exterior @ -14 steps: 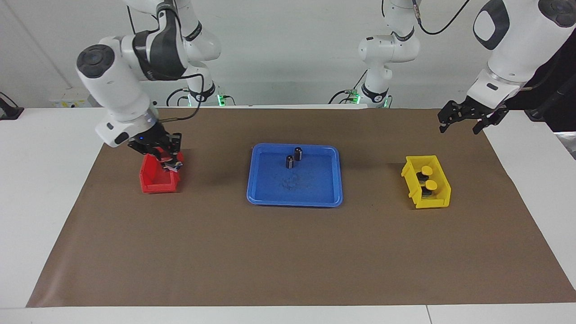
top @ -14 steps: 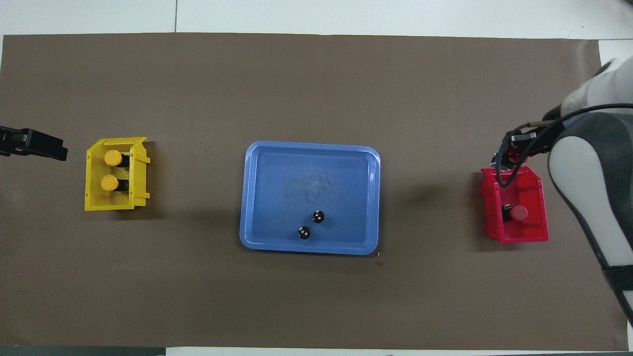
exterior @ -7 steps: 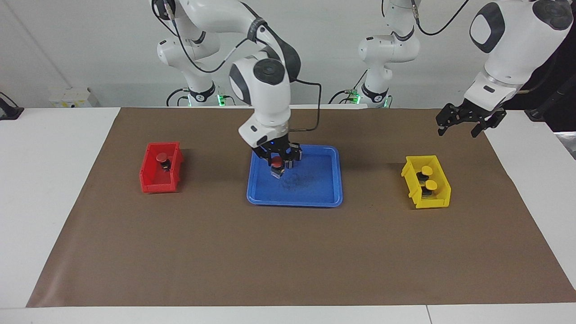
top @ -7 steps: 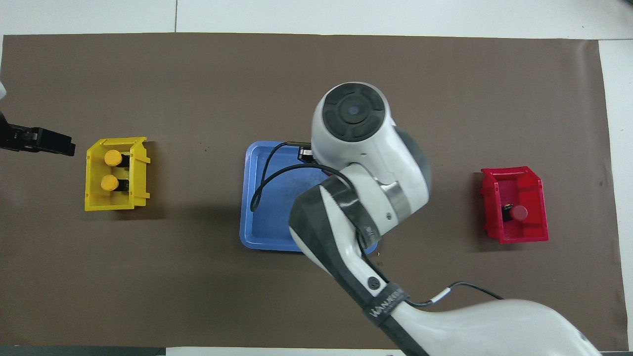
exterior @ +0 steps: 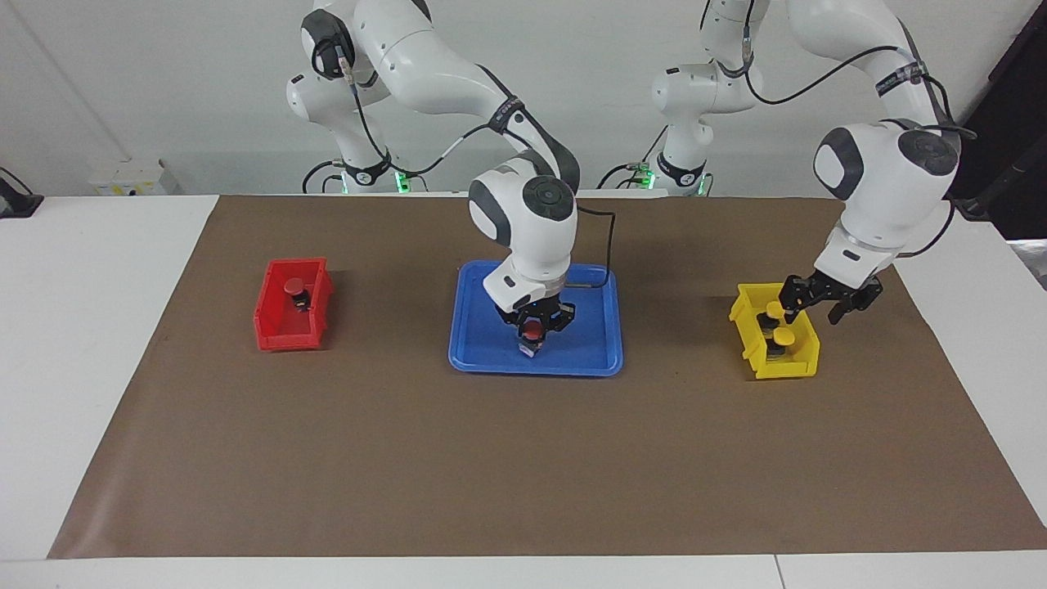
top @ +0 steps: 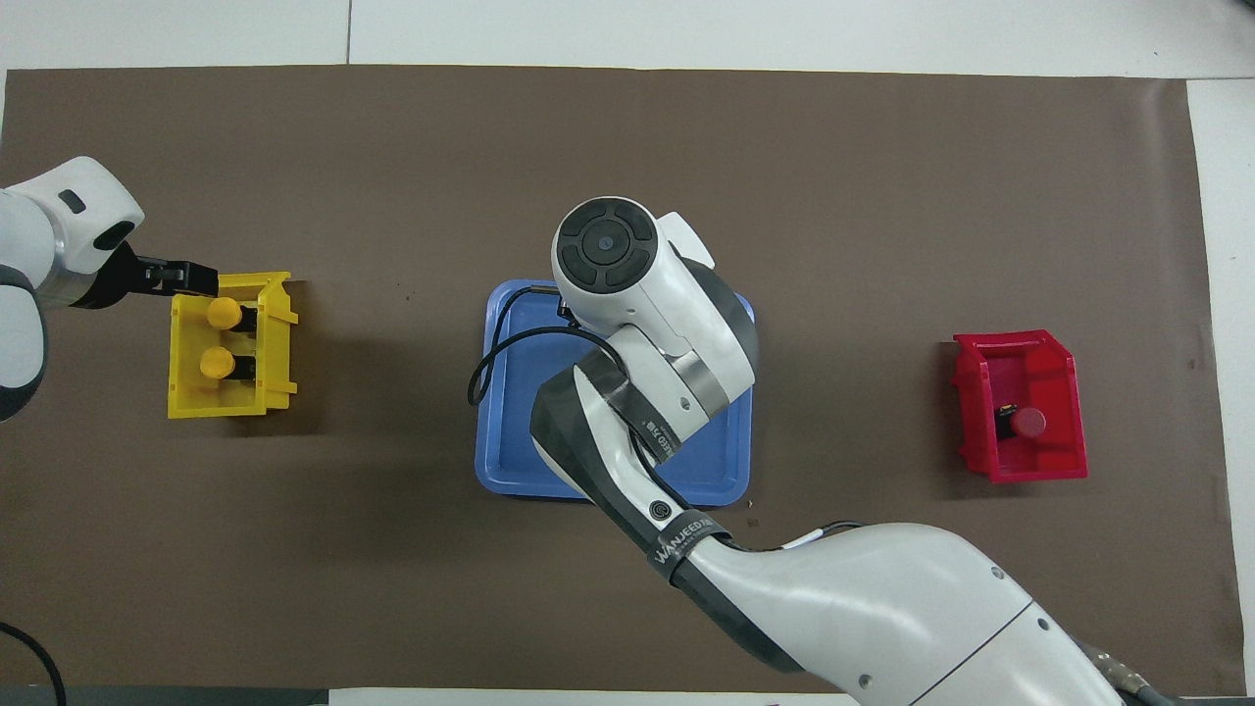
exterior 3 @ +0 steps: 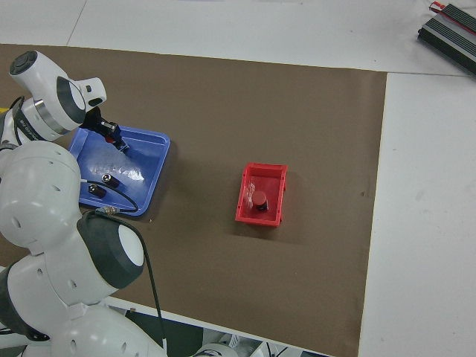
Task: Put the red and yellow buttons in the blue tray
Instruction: 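Carry the red button into the blue tray while the left gripper reaches the yellow holder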
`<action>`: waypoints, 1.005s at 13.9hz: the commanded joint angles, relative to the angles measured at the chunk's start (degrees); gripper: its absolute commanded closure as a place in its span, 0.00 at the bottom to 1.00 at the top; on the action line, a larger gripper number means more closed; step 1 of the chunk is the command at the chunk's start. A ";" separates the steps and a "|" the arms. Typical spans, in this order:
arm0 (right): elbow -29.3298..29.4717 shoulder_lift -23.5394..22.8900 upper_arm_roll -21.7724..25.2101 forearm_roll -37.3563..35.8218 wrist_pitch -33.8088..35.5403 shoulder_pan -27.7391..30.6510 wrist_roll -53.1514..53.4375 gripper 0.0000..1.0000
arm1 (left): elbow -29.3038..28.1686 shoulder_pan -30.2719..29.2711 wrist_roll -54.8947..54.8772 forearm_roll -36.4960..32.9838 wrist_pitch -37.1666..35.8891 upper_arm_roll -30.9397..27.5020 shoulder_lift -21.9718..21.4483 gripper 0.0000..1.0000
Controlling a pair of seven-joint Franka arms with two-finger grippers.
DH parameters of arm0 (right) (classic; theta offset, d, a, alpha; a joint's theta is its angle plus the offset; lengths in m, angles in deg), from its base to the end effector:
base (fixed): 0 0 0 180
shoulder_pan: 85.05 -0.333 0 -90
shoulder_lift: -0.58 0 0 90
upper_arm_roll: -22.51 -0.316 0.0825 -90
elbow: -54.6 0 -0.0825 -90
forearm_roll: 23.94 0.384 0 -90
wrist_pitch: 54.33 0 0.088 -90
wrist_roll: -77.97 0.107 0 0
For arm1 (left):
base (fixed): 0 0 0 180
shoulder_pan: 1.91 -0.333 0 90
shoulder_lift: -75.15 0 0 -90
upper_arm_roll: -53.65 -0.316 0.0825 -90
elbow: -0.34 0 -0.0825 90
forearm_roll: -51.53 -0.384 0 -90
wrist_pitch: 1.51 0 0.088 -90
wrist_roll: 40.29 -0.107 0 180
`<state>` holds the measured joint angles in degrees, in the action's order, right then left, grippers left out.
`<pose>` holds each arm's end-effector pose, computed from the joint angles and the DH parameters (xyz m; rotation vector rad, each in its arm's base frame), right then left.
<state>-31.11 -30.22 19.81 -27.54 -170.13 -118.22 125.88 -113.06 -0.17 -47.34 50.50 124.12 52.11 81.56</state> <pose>0.5723 0.4029 0.3569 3.0959 -0.2934 0.0200 0.5899 -0.0018 0.4210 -3.1063 0.2125 -0.1563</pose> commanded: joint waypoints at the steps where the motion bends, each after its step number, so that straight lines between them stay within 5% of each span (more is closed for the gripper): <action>1: -1.66 1.79 -0.47 -0.35 -0.92 1.08 0.00 0.25 | -2.25 -0.51 1.08 -0.20 4.26 0.31 1.23 0.33; 4: 2.21 2.92 -0.47 -0.27 1.53 4.14 -2.36 0.19 | -5.15 -0.33 1.96 -0.20 5.95 0.31 1.15 0.33; 5: 0.83 6.85 -0.47 -0.01 3.46 6.85 -8.47 0.19 | -5.86 -0.42 1.96 -0.20 5.95 0.31 0.89 0.33; 7: -8.71 17.20 -0.47 1.48 7.51 13.61 -19.20 0.19 | -7.00 -0.42 1.96 -0.20 6.04 0.40 0.53 0.33; 10: -31.46 35.22 -0.38 7.28 5.34 27.75 -43.24 0.19 | -8.06 -0.42 2.22 -0.11 6.65 0.40 0.27 0.33; 13: -41.79 41.24 -0.12 7.29 2.10 38.67 -57.54 0.19 | -7.19 -0.07 2.84 -0.20 7.09 0.40 1.32 0.99; 14: -44.25 42.21 -0.12 7.29 -0.80 41.22 -60.18 0.20 | -4.66 0.19 2.92 -0.20 5.52 0.40 1.58 0.99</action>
<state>-67.34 8.28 20.74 -21.58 -165.18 -80.75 70.52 -118.98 -0.14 -45.29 50.50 129.54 52.37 83.58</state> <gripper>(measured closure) 0.194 0.595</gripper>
